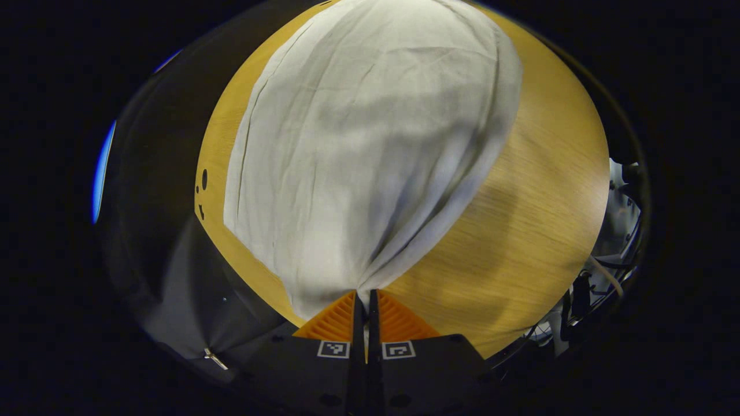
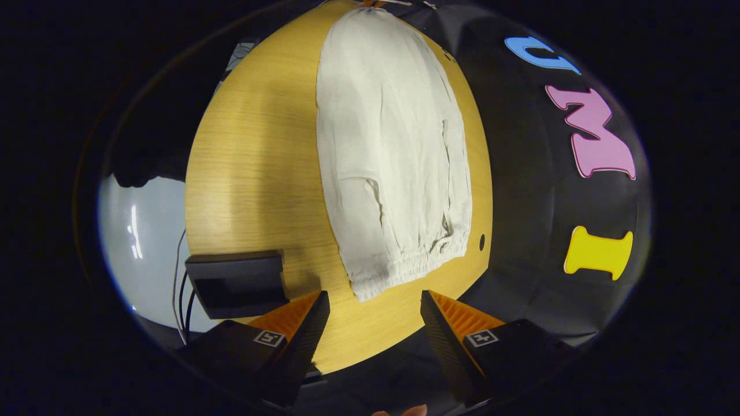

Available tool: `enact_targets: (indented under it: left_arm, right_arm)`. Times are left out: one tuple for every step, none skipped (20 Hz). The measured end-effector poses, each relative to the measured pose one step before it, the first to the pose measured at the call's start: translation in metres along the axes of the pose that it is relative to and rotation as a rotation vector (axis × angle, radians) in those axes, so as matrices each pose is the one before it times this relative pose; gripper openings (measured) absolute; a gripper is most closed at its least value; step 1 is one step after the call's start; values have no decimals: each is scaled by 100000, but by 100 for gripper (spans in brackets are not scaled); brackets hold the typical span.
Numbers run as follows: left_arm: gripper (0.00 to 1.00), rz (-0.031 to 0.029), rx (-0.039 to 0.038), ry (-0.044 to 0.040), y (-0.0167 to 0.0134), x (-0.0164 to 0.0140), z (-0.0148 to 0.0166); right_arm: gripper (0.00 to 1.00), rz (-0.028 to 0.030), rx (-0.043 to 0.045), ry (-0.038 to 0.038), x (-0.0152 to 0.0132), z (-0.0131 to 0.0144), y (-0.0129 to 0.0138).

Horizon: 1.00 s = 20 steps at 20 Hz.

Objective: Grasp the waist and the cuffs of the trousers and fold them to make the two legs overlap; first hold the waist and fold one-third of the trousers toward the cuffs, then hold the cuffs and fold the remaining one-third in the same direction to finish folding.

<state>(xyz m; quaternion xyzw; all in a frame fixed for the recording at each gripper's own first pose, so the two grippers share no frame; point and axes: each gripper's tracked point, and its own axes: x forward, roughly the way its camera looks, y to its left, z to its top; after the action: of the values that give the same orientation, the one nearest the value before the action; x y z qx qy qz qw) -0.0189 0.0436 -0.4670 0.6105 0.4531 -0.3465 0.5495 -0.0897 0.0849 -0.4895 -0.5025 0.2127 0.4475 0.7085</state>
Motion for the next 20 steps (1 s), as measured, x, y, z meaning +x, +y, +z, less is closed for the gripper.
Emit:
enact_targets:
  left_arm:
    - [6,234,1204,691,-33,-19,33]
    - [6,157,716,692,-134,-12,-4]
    - [6,-18,13,690,-123,-62,56]
    - [6,-176,-327,582,51,-5,-85]
    - [6,-338,-133,521,-48,42,63]
    - [6,-363,414,444,88,-35,-38]
    - [6,-274,973,135,-35,21,142]
    - [6,-222,1384,81,-133,-83,51]
    - [6,-318,1104,251,-89,-84,69]
    - [6,-291,-118,110,-16,21,-166]
    - [6,-330,-1165,5,-43,-25,21]
    - [6,-158,-1520,-8,105,18,-103]
    - [6,-88,-1345,-117,61,78,2]
    - [6,141,-827,-138,44,18,-15]
    - [6,507,65,-84,39,-3,93]
    - [6,1203,1470,-185,52,-9,-76]
    - [6,1833,2211,115,-30,1,57]
    - [6,1100,1004,83,-14,-47,-385]
    - [6,283,-1168,-1138,-104,-29,26]
    - [6,-781,-3209,-2007,-26,135,14]
  right_arm:
    - [97,92,-2965,366,945,-204,-296]
    - [97,146,-3161,186,805,-92,-311]
    - [97,488,-2404,-156,874,-75,-310]
    - [97,-83,-1988,-1176,545,92,-539]
    - [97,914,-728,-1064,629,215,-414]
    - [100,2229,527,-1311,442,185,-328]
    - [95,3343,1339,-1038,394,157,-109]
    - [92,6502,3319,-137,467,123,527]
    - [83,8086,4998,1304,323,-38,1019]
    - [61,5030,4791,1185,302,-59,303]
    - [40,3025,3530,1252,270,9,-319]
    - [30,2693,2849,-175,489,127,-169]
    - [22,913,1494,-57,-281,33,-179]
    - [21,1323,1983,1240,124,-184,50]
    - [17,1780,2327,652,-165,144,227]
    - [17,1389,1572,-812,-120,394,10]
    - [17,-129,480,-458,-221,112,-250]
    - [17,-304,343,-100,-383,-115,-7]
    - [17,-159,786,-363,-325,-1,55]
    - [17,361,1933,-532,-431,-30,18]
